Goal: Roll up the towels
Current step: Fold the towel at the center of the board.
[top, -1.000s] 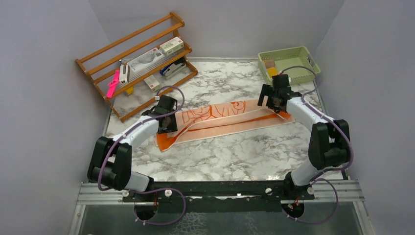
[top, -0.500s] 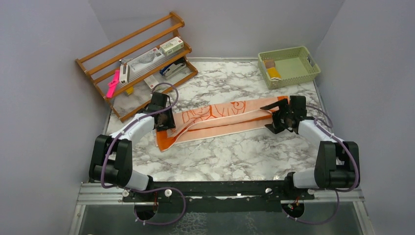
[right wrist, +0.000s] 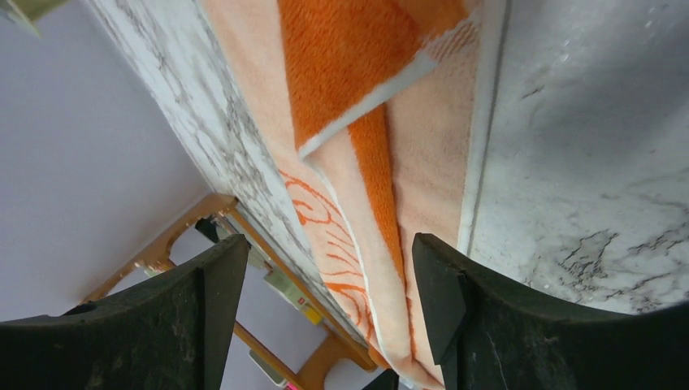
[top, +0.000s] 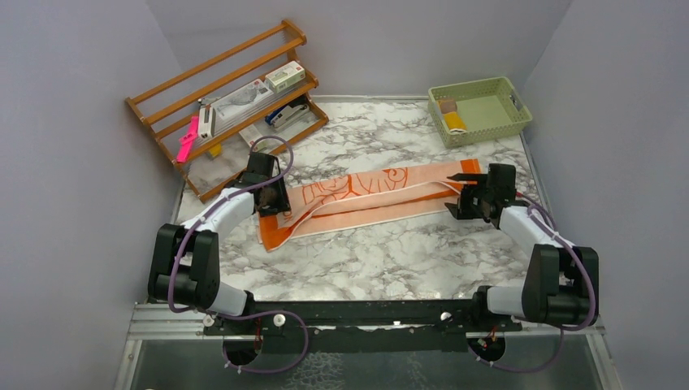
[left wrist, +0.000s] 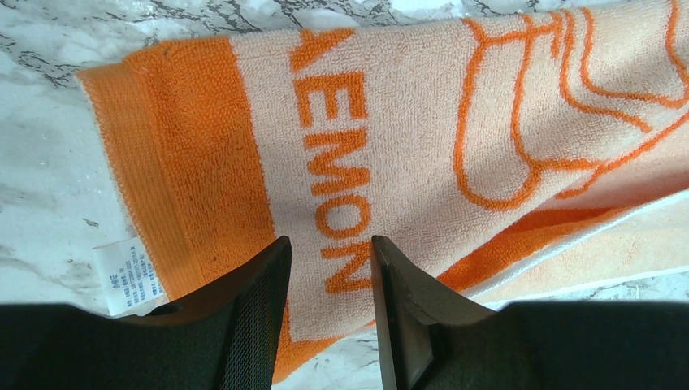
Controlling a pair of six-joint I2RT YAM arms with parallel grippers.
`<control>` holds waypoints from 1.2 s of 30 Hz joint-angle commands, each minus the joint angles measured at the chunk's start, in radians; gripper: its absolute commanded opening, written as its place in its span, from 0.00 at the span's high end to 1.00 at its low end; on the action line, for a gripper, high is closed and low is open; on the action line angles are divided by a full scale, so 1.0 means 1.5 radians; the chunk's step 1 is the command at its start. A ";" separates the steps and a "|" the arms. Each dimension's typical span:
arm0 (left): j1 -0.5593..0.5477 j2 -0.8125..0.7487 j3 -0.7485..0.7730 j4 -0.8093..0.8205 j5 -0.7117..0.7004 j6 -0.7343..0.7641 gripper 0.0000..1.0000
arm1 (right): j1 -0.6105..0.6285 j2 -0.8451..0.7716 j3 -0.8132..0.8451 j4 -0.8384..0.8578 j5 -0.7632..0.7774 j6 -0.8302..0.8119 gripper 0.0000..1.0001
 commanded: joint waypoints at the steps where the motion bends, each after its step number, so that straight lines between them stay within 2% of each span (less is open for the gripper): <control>1: 0.008 -0.001 -0.004 0.012 0.023 0.012 0.56 | -0.024 0.022 -0.005 0.025 0.038 0.023 0.26; 10: 0.013 0.004 -0.004 0.013 0.029 0.015 0.56 | -0.095 0.090 0.005 0.059 0.035 -0.010 0.40; 18: 0.013 0.007 -0.003 0.012 0.032 0.017 0.56 | -0.140 0.101 0.011 0.068 0.055 -0.057 0.59; 20: 0.013 0.008 -0.005 0.013 0.032 0.017 0.56 | -0.151 0.100 0.010 0.066 0.055 -0.068 0.67; 25: 0.014 0.007 -0.004 0.012 0.032 0.018 0.56 | -0.178 0.085 0.003 0.064 0.048 -0.101 0.99; 34: 0.015 0.006 -0.002 0.011 0.035 0.022 0.56 | -0.262 -0.003 -0.042 0.015 0.044 -0.189 0.99; 35: 0.015 0.007 -0.001 0.010 0.035 0.022 0.56 | -0.269 -0.012 -0.043 0.007 0.046 -0.202 0.96; 36: 0.016 0.009 0.001 0.010 0.036 0.023 0.56 | -0.274 -0.017 -0.040 -0.004 0.047 -0.220 0.84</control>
